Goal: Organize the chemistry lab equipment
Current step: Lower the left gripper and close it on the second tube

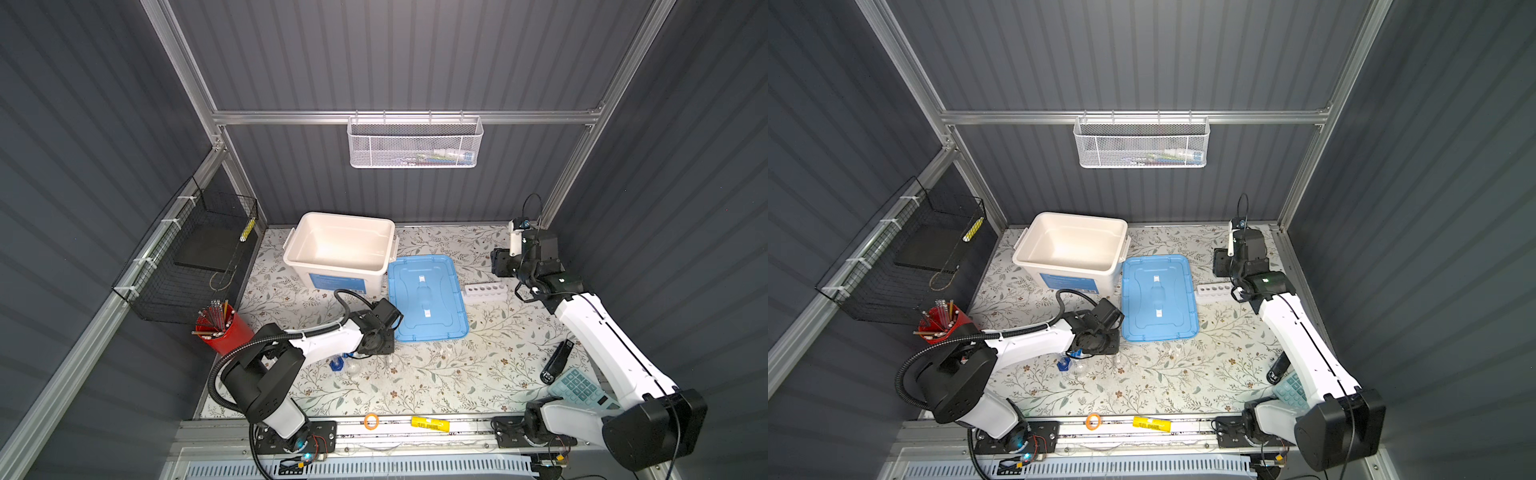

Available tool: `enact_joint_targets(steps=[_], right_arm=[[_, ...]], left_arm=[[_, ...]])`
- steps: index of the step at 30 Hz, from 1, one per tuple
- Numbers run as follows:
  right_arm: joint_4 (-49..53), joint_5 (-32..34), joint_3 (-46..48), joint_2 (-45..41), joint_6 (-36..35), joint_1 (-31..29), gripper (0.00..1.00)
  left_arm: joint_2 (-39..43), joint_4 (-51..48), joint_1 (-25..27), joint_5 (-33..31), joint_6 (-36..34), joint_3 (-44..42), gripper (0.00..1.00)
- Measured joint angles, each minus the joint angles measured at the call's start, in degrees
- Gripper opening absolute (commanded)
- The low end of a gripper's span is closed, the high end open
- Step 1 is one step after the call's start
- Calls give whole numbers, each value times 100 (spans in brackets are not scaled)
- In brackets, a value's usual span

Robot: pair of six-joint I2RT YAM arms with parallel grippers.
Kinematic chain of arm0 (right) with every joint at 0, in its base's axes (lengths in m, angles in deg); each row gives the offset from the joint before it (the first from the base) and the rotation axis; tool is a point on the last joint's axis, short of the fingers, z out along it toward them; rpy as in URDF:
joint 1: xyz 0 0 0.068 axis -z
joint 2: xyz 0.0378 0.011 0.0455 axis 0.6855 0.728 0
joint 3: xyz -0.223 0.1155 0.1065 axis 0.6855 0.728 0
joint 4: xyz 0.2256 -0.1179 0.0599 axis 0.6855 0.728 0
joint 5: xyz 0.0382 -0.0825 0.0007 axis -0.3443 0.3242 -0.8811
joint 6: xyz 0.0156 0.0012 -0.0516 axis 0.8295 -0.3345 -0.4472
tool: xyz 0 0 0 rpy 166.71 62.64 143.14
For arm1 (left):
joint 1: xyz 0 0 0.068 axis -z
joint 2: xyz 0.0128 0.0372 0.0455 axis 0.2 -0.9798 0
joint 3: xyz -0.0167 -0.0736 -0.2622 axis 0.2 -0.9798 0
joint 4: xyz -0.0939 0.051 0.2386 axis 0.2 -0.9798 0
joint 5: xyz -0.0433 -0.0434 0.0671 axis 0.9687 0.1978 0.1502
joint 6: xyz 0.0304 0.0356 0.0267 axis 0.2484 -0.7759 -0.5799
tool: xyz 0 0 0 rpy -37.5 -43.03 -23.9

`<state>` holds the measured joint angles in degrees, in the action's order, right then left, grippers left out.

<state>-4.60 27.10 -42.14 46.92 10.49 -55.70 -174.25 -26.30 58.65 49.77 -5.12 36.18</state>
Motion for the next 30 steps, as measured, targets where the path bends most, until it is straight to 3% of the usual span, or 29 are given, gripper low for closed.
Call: enact_joint_targets(steps=[30], right_arm=[[-13, 4, 28, 28, -13, 0, 64]], left_arm=[[-63, 385, -24, 68, -133, -76, 17]])
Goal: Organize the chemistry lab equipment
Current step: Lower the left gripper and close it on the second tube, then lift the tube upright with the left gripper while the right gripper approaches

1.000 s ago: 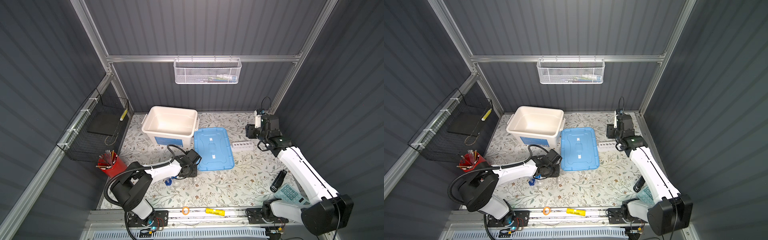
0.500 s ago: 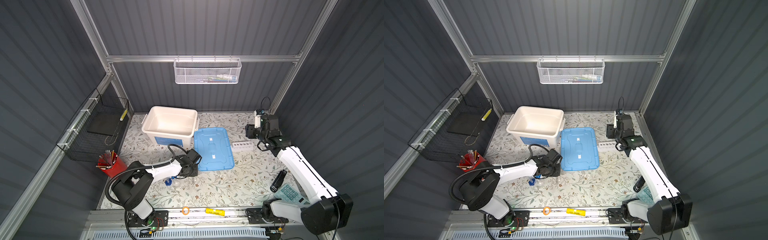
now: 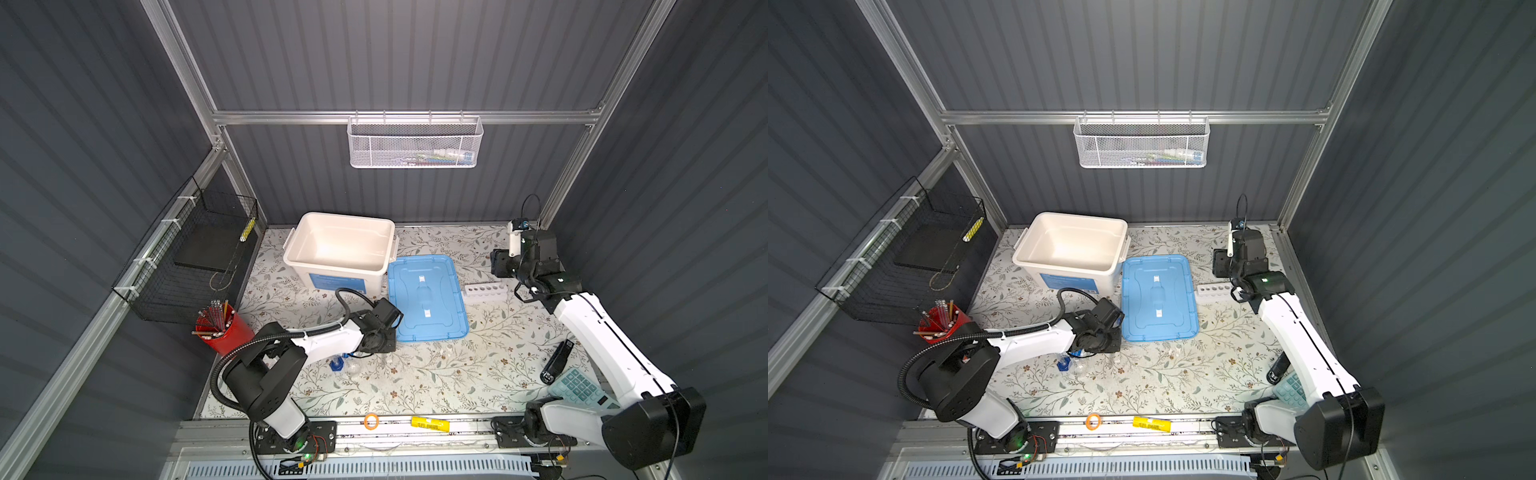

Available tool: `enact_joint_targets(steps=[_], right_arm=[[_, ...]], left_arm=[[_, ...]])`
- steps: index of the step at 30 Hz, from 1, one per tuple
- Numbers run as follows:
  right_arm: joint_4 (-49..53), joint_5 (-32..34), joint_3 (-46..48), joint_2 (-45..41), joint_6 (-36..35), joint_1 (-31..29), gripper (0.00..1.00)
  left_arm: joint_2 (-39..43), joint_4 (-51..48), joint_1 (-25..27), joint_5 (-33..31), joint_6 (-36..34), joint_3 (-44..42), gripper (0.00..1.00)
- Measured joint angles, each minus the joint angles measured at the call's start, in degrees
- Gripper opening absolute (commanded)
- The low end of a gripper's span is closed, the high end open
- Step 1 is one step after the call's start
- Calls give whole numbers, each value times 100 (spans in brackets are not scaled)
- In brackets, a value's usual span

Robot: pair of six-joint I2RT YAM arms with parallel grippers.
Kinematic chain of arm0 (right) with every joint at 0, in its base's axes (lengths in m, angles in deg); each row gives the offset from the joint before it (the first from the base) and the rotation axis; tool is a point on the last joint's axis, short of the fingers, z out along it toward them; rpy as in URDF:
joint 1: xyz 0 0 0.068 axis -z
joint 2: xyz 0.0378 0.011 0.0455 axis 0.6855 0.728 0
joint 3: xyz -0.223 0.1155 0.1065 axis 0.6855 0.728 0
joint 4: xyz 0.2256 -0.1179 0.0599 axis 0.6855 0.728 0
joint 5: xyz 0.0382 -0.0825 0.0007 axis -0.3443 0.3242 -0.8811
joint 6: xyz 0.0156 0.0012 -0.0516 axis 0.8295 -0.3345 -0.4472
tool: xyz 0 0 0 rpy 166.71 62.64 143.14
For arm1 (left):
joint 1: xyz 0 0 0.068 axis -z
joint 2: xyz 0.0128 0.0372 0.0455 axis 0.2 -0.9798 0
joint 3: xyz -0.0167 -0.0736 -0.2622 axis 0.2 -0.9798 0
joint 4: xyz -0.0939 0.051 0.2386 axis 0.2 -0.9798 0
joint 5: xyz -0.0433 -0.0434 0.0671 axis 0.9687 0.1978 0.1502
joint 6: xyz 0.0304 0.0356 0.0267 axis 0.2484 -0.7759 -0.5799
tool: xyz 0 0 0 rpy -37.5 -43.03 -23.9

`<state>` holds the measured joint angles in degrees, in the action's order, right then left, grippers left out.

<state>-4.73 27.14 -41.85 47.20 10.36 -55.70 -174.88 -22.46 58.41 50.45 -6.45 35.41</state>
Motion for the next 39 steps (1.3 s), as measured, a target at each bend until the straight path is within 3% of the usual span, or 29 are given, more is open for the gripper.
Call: enact_joint_targets(steps=[21, 30, 39], right_arm=[[-52, -223, -20, 63, -4, 0, 65], [789, -1255, -732, 573, -361, -273, 65], [2057, -2922, -1910, 1102, -935, -525, 61]], left_arm=[[444, -422, -11, -326, -109, -284, 11], [1447, -492, -11, -382, -728, -293, 13], [2175, -262, -11, -105, -1762, -293, 14]])
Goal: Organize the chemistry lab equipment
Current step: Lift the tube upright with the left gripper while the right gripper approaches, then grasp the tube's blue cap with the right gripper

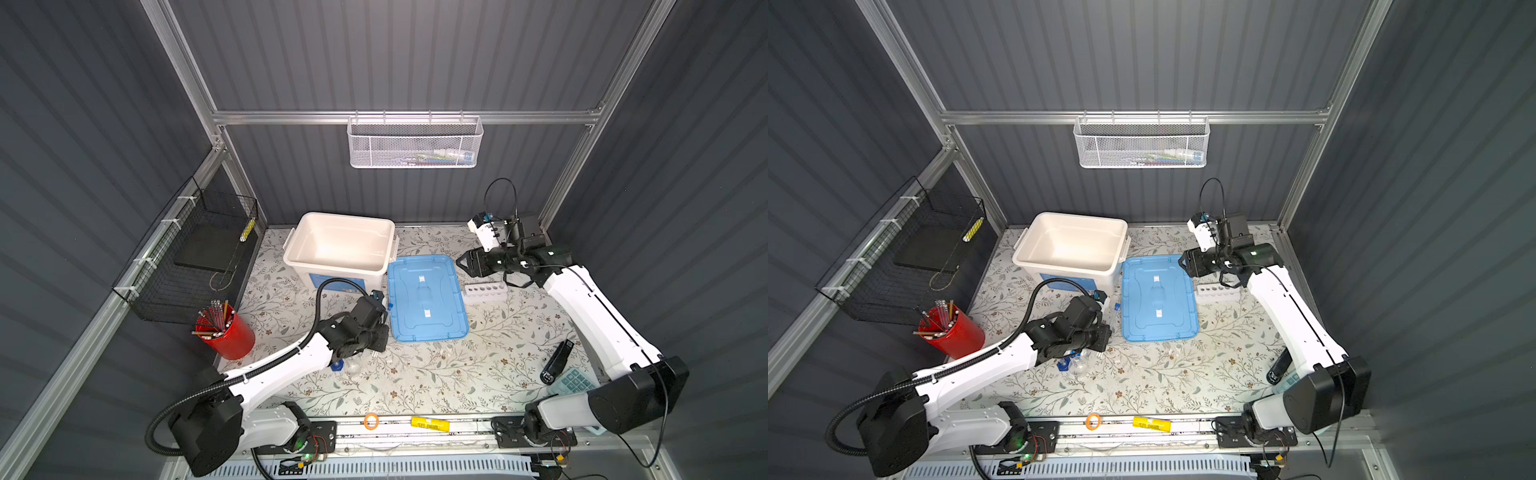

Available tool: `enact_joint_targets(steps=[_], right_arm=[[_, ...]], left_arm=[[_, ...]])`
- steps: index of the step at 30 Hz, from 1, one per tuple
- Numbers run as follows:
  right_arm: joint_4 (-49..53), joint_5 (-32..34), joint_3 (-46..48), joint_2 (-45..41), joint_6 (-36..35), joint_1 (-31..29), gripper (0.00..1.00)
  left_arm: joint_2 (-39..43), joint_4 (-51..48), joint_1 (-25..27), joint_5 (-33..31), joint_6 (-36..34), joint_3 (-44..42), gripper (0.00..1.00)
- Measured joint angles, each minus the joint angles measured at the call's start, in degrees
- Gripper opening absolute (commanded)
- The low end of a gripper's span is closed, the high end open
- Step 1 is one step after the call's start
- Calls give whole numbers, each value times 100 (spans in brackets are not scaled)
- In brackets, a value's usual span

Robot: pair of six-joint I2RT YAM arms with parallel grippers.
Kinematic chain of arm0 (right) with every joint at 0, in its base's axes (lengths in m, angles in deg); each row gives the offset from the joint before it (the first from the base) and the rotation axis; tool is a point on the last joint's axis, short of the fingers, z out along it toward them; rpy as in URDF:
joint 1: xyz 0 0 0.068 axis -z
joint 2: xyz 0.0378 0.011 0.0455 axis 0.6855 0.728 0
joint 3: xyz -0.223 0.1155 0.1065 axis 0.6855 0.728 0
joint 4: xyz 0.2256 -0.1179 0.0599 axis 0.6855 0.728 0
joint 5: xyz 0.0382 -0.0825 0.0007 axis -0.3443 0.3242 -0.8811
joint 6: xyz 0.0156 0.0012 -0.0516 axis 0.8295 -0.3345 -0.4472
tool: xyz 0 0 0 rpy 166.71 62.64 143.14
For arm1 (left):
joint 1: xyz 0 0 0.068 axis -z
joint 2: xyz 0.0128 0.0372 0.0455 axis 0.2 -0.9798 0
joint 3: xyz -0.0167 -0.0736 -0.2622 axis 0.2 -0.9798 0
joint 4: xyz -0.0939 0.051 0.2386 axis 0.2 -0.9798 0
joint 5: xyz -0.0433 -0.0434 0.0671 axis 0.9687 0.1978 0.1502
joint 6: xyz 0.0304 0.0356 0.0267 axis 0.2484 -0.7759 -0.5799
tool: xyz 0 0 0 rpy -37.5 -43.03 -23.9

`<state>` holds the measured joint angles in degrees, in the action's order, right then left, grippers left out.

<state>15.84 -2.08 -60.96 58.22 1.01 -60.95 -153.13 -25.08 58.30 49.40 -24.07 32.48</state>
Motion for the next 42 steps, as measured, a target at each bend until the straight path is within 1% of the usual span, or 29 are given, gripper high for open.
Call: enact_joint_targets(steps=[4, 8, 12, 16, 19, 22, 28, 32, 36, 42], right_arm=[[474, -564, -216, 149, -164, -208, 59], [839, -1054, -385, 284, -251, -345, 56], [1086, -1399, -531, 308, -247, -411, 56], [1250, -1626, -623, 291, -227, -503, 54], [1491, -1670, -761, 310, -221, -614, 53], [1764, -1670, -1119, 446, -225, -730, 52], [2013, -1552, -1541, 756, -190, -879, 48], [2090, -1449, -1727, 1137, -133, -944, 45], [2120, -1421, -1976, 1451, -70, -988, 45], [2159, -1412, -2354, 1657, -26, -1102, 44]], left_arm=[[238, 136, 0, 85, -560, 20, 14], [249, 343, 0, 201, -1154, 144, 14], [238, 621, 0, 304, -1565, 251, 13], [205, 909, 0, 323, -1805, 254, 13], [168, 1130, 0, 348, -1950, 254, 13], [140, 1329, 0, 426, -2068, 254, 13], [129, 1646, 0, 533, -2184, 249, 12], [234, 1733, 0, 597, -2225, 236, 10], [374, 1742, 0, 603, -2267, 236, 10], [422, 1757, 0, 647, -2269, 212, 9]])
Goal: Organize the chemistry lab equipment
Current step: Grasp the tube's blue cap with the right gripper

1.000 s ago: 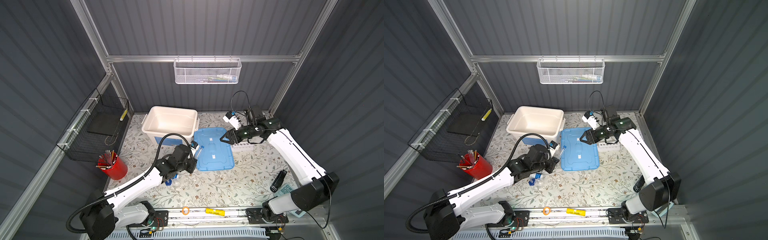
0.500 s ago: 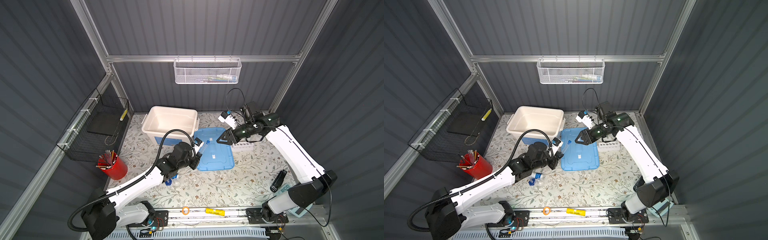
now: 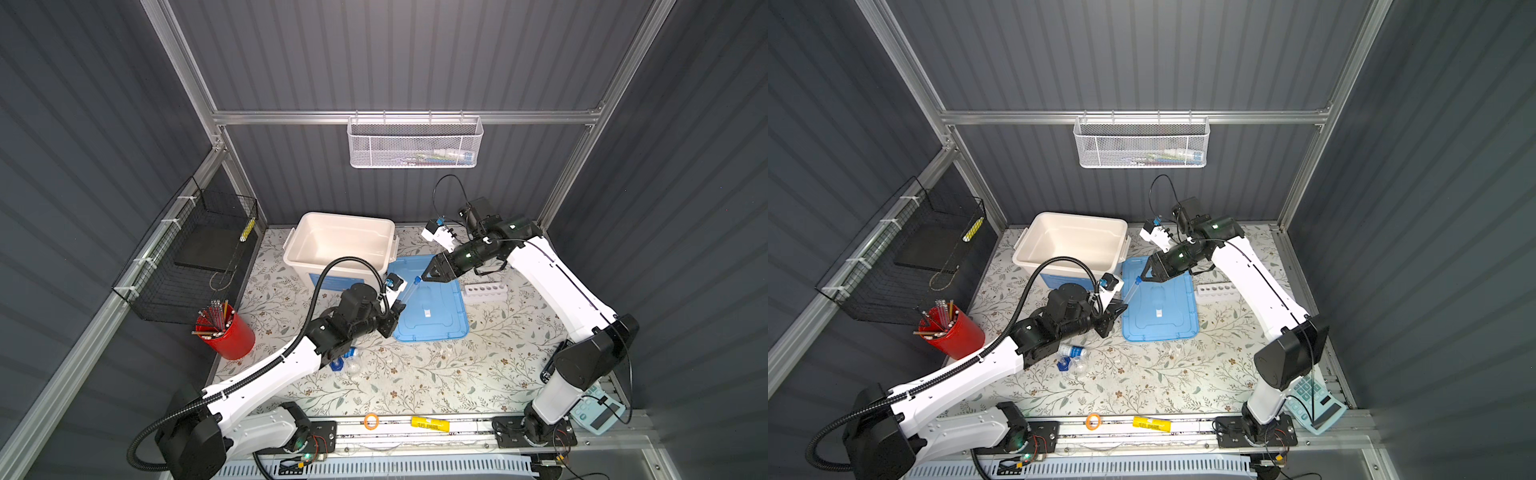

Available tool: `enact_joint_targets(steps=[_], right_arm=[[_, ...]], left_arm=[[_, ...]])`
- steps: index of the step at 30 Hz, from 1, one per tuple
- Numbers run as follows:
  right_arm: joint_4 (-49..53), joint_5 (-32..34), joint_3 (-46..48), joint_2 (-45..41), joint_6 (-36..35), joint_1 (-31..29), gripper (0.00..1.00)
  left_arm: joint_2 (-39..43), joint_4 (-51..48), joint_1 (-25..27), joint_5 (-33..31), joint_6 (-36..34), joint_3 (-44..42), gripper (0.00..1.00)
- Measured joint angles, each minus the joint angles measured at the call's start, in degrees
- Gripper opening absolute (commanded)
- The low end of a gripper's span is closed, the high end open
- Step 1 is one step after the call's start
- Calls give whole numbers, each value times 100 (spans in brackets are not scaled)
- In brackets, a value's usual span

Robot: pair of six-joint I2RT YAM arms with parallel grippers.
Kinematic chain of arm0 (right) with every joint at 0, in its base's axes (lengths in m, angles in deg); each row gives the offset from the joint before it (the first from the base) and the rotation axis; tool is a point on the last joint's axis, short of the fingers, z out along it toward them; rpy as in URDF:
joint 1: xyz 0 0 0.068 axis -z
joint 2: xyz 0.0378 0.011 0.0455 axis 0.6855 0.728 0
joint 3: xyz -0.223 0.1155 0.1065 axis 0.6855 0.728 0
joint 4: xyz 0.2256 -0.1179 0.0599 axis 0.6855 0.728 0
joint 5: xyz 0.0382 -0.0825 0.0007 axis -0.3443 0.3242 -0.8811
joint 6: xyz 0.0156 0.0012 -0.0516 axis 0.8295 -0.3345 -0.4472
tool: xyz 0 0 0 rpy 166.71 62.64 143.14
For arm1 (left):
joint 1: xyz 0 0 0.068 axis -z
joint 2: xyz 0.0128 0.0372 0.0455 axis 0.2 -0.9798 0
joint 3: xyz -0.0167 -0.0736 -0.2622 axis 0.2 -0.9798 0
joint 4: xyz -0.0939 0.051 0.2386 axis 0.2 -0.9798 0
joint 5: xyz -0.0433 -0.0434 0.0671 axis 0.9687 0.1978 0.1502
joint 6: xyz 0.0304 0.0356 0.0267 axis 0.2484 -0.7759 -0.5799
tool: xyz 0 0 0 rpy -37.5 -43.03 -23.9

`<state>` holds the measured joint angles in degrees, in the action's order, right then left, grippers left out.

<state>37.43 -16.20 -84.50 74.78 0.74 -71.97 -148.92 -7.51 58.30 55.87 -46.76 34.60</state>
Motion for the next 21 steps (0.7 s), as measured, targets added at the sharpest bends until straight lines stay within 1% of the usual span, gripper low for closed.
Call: enact_joint_targets(steps=[9, 21], right_arm=[[96, -4, -52, 197, -4, -168, 42], [140, -57, -83, 282, -9, -216, 37]], left_arm=[[0, 2, 0, 44, 0, 0, 8], [79, 7, 0, 105, 0, -9, 8]])
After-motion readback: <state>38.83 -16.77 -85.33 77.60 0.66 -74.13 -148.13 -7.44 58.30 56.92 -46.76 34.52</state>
